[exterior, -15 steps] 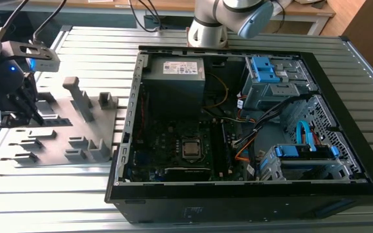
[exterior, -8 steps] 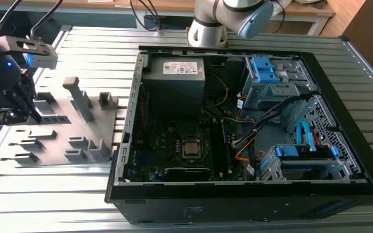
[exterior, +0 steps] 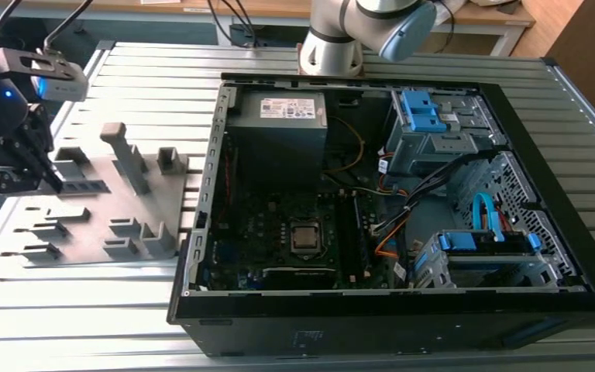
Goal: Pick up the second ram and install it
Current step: 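Pick up the second ram and move it above second insertion slot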
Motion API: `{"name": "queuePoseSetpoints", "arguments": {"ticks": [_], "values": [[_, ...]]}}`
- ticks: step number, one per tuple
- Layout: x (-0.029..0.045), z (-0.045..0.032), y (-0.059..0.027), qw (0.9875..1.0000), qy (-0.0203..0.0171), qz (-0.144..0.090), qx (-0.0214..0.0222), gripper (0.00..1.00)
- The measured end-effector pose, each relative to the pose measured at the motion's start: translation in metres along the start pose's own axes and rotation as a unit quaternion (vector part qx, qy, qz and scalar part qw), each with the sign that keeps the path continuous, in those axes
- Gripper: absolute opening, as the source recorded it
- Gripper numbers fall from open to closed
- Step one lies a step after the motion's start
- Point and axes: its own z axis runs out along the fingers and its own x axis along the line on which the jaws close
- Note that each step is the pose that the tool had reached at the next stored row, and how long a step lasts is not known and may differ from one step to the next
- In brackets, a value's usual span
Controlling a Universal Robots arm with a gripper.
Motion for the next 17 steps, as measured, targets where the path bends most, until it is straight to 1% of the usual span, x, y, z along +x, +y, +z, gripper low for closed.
{"name": "queuePoseSetpoints", "arguments": {"ticks": [8, 17], "values": [[-0.0004, -0.0092, 0.0002, 1.0, 0.0, 0.0, 0.0, 0.14], [-0.0009, -0.0226, 0.0005, 1.0, -0.0001, 0.0, 0.0, 0.14]]}}
